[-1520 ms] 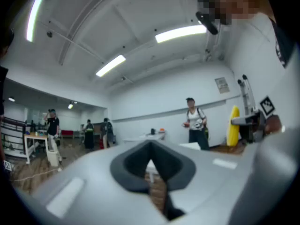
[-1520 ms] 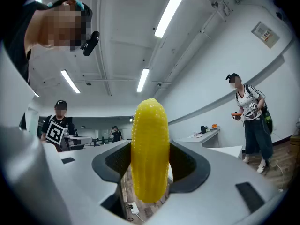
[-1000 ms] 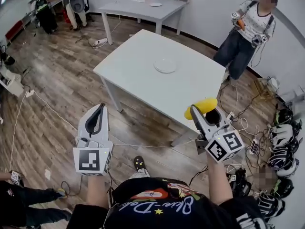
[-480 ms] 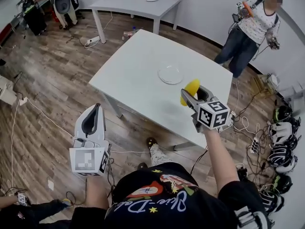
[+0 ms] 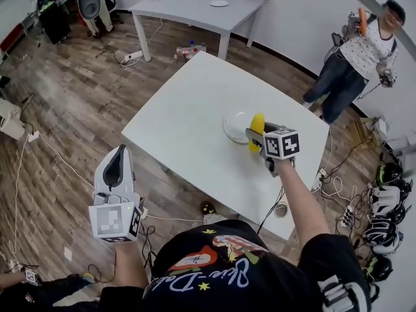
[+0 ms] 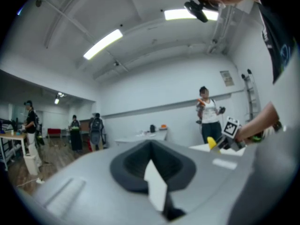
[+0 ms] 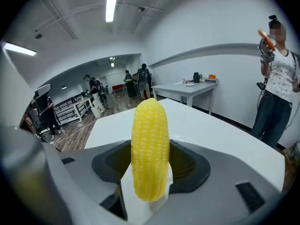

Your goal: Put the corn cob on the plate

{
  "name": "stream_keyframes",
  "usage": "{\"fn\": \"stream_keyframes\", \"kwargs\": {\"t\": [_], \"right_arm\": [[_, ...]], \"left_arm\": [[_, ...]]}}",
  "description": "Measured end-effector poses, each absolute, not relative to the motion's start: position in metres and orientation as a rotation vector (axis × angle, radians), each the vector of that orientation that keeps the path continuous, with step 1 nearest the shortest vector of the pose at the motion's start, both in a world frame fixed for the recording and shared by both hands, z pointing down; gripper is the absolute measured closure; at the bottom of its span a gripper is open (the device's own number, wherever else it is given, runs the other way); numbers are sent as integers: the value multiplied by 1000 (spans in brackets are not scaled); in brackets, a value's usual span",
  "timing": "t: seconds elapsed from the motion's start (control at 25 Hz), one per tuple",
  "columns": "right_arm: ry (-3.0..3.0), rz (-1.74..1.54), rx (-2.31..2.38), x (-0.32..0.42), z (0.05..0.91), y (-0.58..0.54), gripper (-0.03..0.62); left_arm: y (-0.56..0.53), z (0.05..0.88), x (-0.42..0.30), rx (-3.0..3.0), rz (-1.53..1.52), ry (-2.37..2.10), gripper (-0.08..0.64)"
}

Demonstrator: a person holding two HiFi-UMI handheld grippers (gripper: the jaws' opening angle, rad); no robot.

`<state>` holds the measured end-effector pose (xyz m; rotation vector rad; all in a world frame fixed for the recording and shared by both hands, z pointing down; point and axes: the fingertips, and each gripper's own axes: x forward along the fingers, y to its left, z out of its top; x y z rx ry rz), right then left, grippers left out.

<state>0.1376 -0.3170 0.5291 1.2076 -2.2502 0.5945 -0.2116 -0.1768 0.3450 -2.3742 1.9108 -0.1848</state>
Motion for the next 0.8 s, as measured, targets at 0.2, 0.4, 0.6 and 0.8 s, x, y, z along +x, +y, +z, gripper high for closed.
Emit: {"fn": "stream_keyframes", "kwargs": {"t": [0.2, 0.4, 0.6, 0.8], "right_arm": [[-2177, 657, 1086, 133, 555, -353, 344], [-2082, 644, 1007, 119, 584, -384, 344], [-2033, 638, 977, 107, 609, -403, 344], [-2032, 618, 979, 97, 622, -402, 344]], "left_arm": [[-198, 353, -217, -2363, -198, 1967, 569], [-209, 364, -239, -2331, -241, 2049, 569], [-212, 377, -257, -2303, -281, 2114, 569], [-213, 381, -264, -2315, -312, 2129, 569]]}}
